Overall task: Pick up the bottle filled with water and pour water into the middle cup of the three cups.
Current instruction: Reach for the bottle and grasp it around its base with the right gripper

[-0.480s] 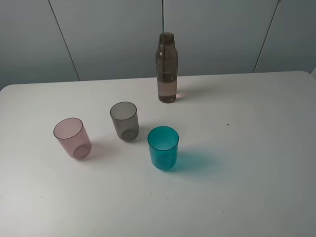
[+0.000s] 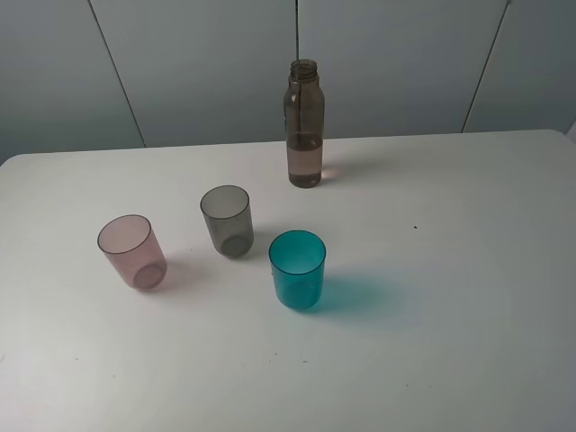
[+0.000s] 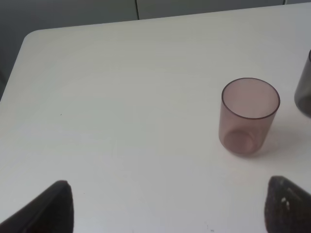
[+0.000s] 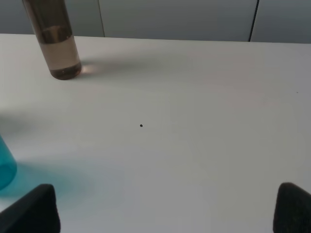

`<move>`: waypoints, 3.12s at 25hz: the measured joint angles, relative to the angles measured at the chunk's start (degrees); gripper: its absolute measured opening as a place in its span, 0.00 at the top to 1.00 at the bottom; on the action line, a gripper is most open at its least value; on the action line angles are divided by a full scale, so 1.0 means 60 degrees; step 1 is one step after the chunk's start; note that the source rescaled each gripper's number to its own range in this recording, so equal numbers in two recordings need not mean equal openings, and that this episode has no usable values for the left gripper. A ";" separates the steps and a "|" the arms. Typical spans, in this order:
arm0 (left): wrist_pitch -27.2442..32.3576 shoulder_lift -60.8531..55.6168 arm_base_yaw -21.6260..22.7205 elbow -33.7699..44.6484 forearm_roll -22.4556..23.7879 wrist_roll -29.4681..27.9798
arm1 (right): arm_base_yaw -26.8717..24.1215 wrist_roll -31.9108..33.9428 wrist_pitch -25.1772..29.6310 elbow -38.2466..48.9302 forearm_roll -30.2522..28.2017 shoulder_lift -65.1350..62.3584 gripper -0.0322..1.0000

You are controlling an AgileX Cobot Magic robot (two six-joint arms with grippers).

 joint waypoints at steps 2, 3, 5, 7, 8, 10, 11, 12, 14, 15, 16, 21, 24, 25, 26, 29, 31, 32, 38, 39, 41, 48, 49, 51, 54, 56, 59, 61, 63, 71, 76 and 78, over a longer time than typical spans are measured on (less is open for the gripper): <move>0.0000 0.0000 0.0000 0.0000 0.0000 0.0000 | 0.0000 0.0000 0.0000 0.0000 0.0000 0.0000 0.15; 0.0000 0.0000 0.0000 0.0000 0.0000 0.0000 | 0.0000 0.0000 0.0000 0.0000 0.0000 0.0000 0.15; 0.0000 0.0000 0.0000 0.0000 0.0000 0.0000 | 0.0000 0.0000 0.0000 0.0000 0.0000 0.0000 0.15; 0.0000 0.0000 0.0000 0.0000 0.0000 0.0000 | 0.0000 0.0000 0.0000 0.0000 0.0000 0.0000 0.15; 0.0000 0.0000 0.0000 0.0000 0.0000 0.0000 | 0.0000 0.0000 0.0000 0.0000 0.0000 0.0000 0.15; 0.0000 0.0000 0.0000 0.0000 0.0000 0.0000 | 0.0000 0.0000 0.0000 0.0000 0.0000 0.0000 0.15; 0.0000 0.0000 0.0000 0.0000 0.0000 0.0000 | 0.0000 0.0000 0.0000 0.0000 0.0000 0.0000 0.15; 0.0000 0.0000 0.0000 0.0000 0.0000 0.0000 | 0.0000 0.0000 0.0000 0.0000 0.0000 0.0000 0.15; 0.0000 0.0000 0.0000 0.0000 0.0000 0.0000 | 0.0000 0.0000 0.0000 0.0000 0.0000 0.0000 0.15; 0.0000 0.0000 0.0000 0.0000 0.0000 0.0000 | 0.0000 0.0000 0.0000 0.0000 0.0000 0.0000 0.15; 0.0000 0.0000 0.0000 0.0000 0.0000 0.0000 | 0.0000 0.0000 0.0000 0.0000 0.0000 0.0000 0.15; 0.0000 0.0000 0.0000 0.0000 0.0000 0.0000 | 0.0000 0.0000 0.0000 0.0000 0.0000 0.0000 0.15; 0.0000 0.0000 0.0000 0.0000 0.0000 0.0000 | 0.0000 0.0000 0.0000 0.0000 0.0000 0.0000 0.15; 0.0000 0.0000 0.0000 0.0000 0.0000 0.0000 | 0.0000 0.0000 0.0000 0.0000 0.0000 0.0000 0.15; 0.0000 0.0000 0.0000 0.0000 0.0000 0.0000 | 0.0000 0.0000 0.0000 0.0000 0.0000 0.0000 0.15; 0.0000 0.0000 0.0000 0.0000 0.0000 0.0000 | 0.0000 0.0000 0.0000 0.0000 0.0000 0.0000 0.15; 0.0000 0.0000 0.0000 0.0000 0.0000 0.0000 | 0.0000 0.0000 0.0000 0.0000 0.0000 0.0000 0.15; 0.0000 0.0000 0.0000 0.0000 0.0000 0.0000 | 0.0000 0.0000 0.0000 0.0000 0.0000 0.0000 0.15; 0.0000 0.0000 0.0000 0.0000 0.0000 0.0000 | 0.0000 0.0000 0.0000 0.0000 0.0000 0.0000 0.15; 0.0000 0.0000 0.0000 0.0000 0.0000 0.0000 | 0.0000 0.0000 0.0000 0.0000 0.0000 0.0000 0.15; 0.0000 0.0000 0.0000 0.0000 0.0000 0.0000 | 0.0000 0.0000 0.0000 0.0000 0.0000 0.0000 0.15; 0.0000 0.0000 0.0000 0.0000 0.0000 0.0000 | 0.0000 0.0000 0.0000 0.0000 0.0000 0.0000 0.15; 0.0000 0.0000 0.0000 0.0000 0.0000 0.0000 | 0.0000 0.0000 0.0000 0.0000 0.0000 0.0000 0.15; 0.0000 0.0000 0.0000 0.0000 0.0000 0.0000 | 0.0000 0.0000 0.0000 0.0000 0.0152 0.0000 0.15; 0.0000 0.0000 0.0000 0.0000 0.0000 0.0000 | 0.0000 0.0025 0.0000 0.0000 0.0581 0.0000 0.15; 0.0000 0.0000 0.0000 0.0000 0.0000 0.0000 | 0.0000 0.0025 -0.0046 0.0000 0.0709 0.0000 0.15; 0.0000 0.0000 0.0000 0.0000 0.0000 0.0000 | -0.0006 0.0041 -0.0191 -0.0177 0.0709 0.0293 0.15; 0.0000 0.0000 0.0000 0.0000 0.0000 0.0000 | -0.0006 0.0041 -0.0548 -0.0515 0.0709 0.1015 0.15; 0.0000 0.0000 0.0000 0.0000 0.0000 0.0000 | -0.0006 0.0041 -0.0964 -0.1063 0.0709 0.1934 0.15; 0.0000 0.0000 0.0000 0.0000 0.0000 0.0000 | -0.0006 0.0040 -0.3282 -0.2239 0.0709 0.5564 0.15; 0.0000 0.0000 0.0000 0.0000 0.0000 0.0000 | 0.1270 -0.0145 -0.5286 -0.2255 0.0572 0.7673 0.15; 0.0000 0.0000 0.0000 0.0000 0.0000 0.0000 | 0.2060 -0.0296 -0.5915 -0.2258 0.0373 0.8584 0.15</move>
